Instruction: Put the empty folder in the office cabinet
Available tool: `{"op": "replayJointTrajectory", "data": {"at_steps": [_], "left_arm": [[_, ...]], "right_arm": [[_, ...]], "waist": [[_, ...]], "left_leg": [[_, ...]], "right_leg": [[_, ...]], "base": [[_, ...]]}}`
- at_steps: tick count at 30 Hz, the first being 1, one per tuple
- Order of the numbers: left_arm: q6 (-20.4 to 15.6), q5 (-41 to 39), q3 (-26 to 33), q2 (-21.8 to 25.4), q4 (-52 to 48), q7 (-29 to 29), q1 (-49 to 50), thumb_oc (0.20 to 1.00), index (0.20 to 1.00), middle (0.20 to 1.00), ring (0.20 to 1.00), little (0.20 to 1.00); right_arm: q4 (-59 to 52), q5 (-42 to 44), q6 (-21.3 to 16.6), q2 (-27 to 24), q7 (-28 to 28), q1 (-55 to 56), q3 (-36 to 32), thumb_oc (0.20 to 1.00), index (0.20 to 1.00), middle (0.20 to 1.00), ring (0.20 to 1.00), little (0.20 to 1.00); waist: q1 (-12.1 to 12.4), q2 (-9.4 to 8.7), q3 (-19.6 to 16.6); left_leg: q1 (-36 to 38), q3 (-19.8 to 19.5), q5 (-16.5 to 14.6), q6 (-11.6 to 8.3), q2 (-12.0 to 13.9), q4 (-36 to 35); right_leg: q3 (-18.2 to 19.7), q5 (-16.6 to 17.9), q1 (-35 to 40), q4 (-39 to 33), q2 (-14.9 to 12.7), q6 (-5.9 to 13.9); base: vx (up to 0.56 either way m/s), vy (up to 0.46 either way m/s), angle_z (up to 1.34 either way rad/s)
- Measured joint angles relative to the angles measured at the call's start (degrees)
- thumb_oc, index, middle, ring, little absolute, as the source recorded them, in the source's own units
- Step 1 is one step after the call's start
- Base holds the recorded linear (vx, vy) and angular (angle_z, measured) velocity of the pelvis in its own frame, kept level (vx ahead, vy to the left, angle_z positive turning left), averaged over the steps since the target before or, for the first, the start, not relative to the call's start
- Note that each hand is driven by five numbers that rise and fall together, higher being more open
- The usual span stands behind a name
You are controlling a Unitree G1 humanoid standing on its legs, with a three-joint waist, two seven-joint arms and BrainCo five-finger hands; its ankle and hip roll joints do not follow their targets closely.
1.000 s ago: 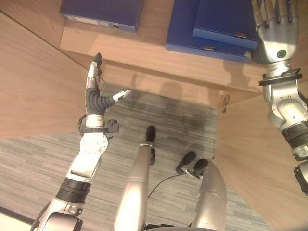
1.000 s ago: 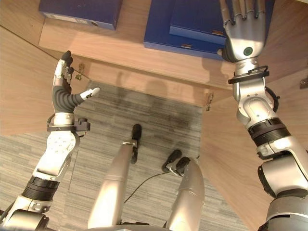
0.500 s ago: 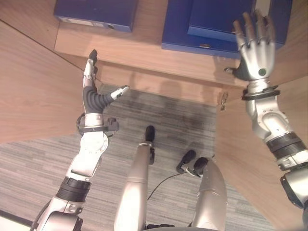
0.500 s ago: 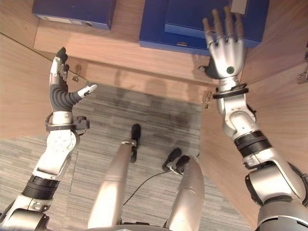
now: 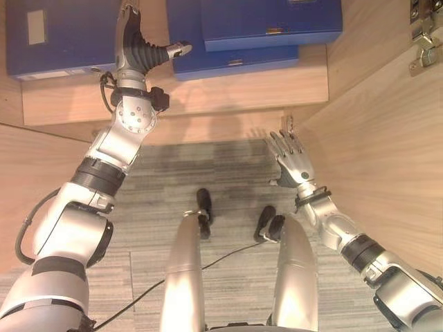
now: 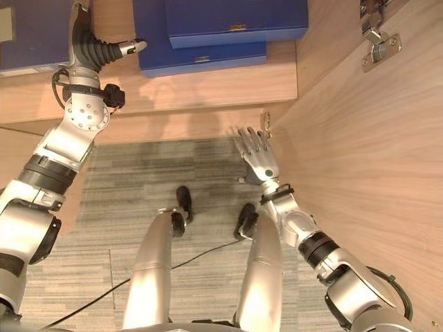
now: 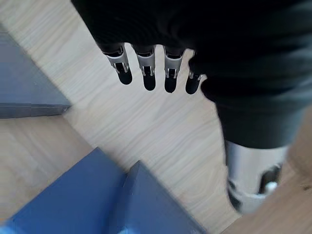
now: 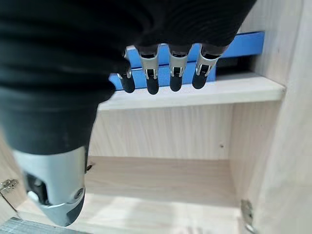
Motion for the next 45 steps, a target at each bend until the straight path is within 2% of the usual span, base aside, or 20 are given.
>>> {"op": "replayJointTrajectory", "data": {"at_steps": [5, 8, 12, 16, 20, 25, 32, 35, 36, 41, 42, 45], "left_arm": [[-0.7, -13.2, 1.9, -2.4, 10.8, -0.4, -3.5, 1.000, 1.000, 1.000, 1.000, 1.000], [-0.5, -16.2, 2.9, -2.4, 13.1, -0.9, -3.4, 1.000, 1.000, 1.000, 1.000, 1.000], [0.5, -16.2, 2.9, -1.8, 14.2, -2.3, -3.3, 1.000, 1.000, 1.000, 1.000, 1.000], [1.0, -20.7, 5.3, -2.3, 20.3, -3.5, -3.7, 1.000, 1.000, 1.000, 1.000, 1.000], [1.4, -22.9, 8.8, -2.5, 20.3, -4.1, -4.0, 1.000, 1.000, 1.000, 1.000, 1.000], [1.0, -25.8, 9.7, -4.9, 20.2, -3.9, -6.6, 1.000, 1.000, 1.000, 1.000, 1.000], [2.5, -26.0, 4.2, -4.7, 20.0, -4.2, -9.6, 1.000, 1.000, 1.000, 1.000, 1.000], [2.7, -23.7, 1.3, -4.7, 20.0, -5.2, -9.8, 1.000, 1.000, 1.000, 1.000, 1.000], [3.0, -22.7, 0.1, -4.4, 20.0, -7.0, -9.8, 1.000, 1.000, 1.000, 1.000, 1.000], [3.2, -23.0, -0.4, -7.3, 19.1, -8.2, -10.2, 1.000, 1.000, 1.000, 1.000, 1.000], [3.1, -23.0, -0.5, -7.8, 19.1, -8.2, -10.1, 1.000, 1.000, 1.000, 1.000, 1.000], [2.9, -25.6, -1.3, -9.5, 18.1, -8.4, -10.3, 1.000, 1.000, 1.000, 1.000, 1.000]], "right_arm": [[-0.4, 2.3, 0.2, -0.1, -0.1, 5.6, -2.5, 1.000, 1.000, 1.000, 1.000, 1.000], [-0.6, 4.1, 0.0, -0.2, -0.1, 6.2, -3.0, 1.000, 1.000, 1.000, 1.000, 1.000], [-0.8, 4.2, -0.2, -0.4, -0.4, 5.4, -4.7, 1.000, 1.000, 1.000, 1.000, 1.000], [-1.0, 4.5, -0.1, -0.4, -0.4, 5.6, -4.7, 1.000, 1.000, 1.000, 1.000, 1.000], [-1.0, 6.4, -0.2, -0.5, -0.3, 5.0, -4.6, 1.000, 1.000, 1.000, 1.000, 1.000], [-1.1, 6.4, -0.2, -0.9, 0.1, 5.0, -4.4, 1.000, 1.000, 1.000, 1.000, 1.000], [-1.1, 6.5, -1.1, -1.2, 1.0, 5.1, -4.3, 1.000, 1.000, 1.000, 1.000, 1.000], [-1.1, 7.9, -1.4, -1.1, 1.2, 5.5, -4.3, 1.000, 1.000, 1.000, 1.000, 1.000], [-1.1, 8.6, -1.3, -1.1, 1.5, 5.7, -4.3, 1.000, 1.000, 1.000, 1.000, 1.000], [-1.3, 8.8, -1.7, 0.2, 2.8, 6.8, -4.0, 1.000, 1.000, 1.000, 1.000, 1.000], [-1.2, 9.1, -2.0, 0.2, 2.9, 7.0, -3.9, 1.000, 1.000, 1.000, 1.000, 1.000], [-1.3, 10.9, -2.2, 0.2, 3.0, 7.2, -3.8, 1.000, 1.000, 1.000, 1.000, 1.000]], "waist": [[-3.2, 0.01, 0.0], [-3.1, 0.01, 0.0], [-3.0, 0.01, 0.1], [-3.0, -0.07, 0.3], [-2.9, -0.09, 0.3], [-2.7, -0.20, 0.2], [-2.9, -0.63, -0.1], [-3.0, -2.54, -1.5], [-2.8, -2.90, -1.8], [-2.8, -3.07, -3.0], [-2.9, -3.07, -4.2], [-3.1, -3.21, -5.0]], "left_leg": [[-3.8, 0.9, -2.2, -0.27, 2.8, 4.4], [-4.6, 0.9, -2.1, -0.36, 3.1, 4.7], [-6.6, 1.2, -2.3, -0.30, 3.3, 5.7], [-9.3, 1.2, -3.2, 0.27, 4.3, 7.4], [-9.8, 1.1, -3.2, 0.29, 4.3, 7.7], [-10.9, 1.3, -3.4, 0.58, 4.3, 8.0], [-11.8, 1.5, -3.4, 0.61, 4.4, 8.7], [-12.3, 1.9, -3.4, 0.62, 4.5, 9.1], [-12.4, 2.0, -3.5, 0.75, 4.5, 9.2], [-12.8, 2.7, -4.0, 1.49, 4.5, 9.4], [-13.7, 2.8, -4.1, 1.64, 4.5, 9.5], [-14.3, 2.9, -4.0, 1.54, 4.5, 10.1]], "right_leg": [[1.8, -0.2, -4.4, 2.8, 1.9, -0.50], [1.9, -0.3, -5.5, 3.3, 2.1, -0.89], [2.1, -0.1, -7.4, 3.4, 2.2, -0.74], [2.4, 0.2, -9.5, 3.8, 2.8, -0.61], [2.5, 0.2, -10.0, 4.3, 2.7, -0.69], [2.9, 0.3, -11.5, 4.6, 2.8, -0.62], [3.2, 0.5, -12.3, 4.8, 2.8, -0.44], [3.8, 0.5, -13.4, 5.3, 2.8, -0.45], [3.8, 0.5, -13.4, 5.4, 2.8, -0.44], [4.6, 0.5, -14.3, 5.5, 2.7, -0.41], [4.8, 0.6, -15.2, 5.5, 2.7, -0.33], [5.0, 0.9, -15.8, 5.6, 2.7, 0.05]], "base": [[0.02, 0.009, -0.29], [0.01, 0.011, -0.01], [0.02, 0.056, -0.04], [0.01, 0.034, -0.12], [0.00, 0.000, 0.00], [0.00, 0.007, 0.00], [0.00, 0.000, 0.00], [0.00, 0.000, 0.00], [0.00, 0.000, 0.00], [0.01, -0.004, -0.02], [0.02, -0.001, -0.05], [0.01, 0.004, -0.02]]}}
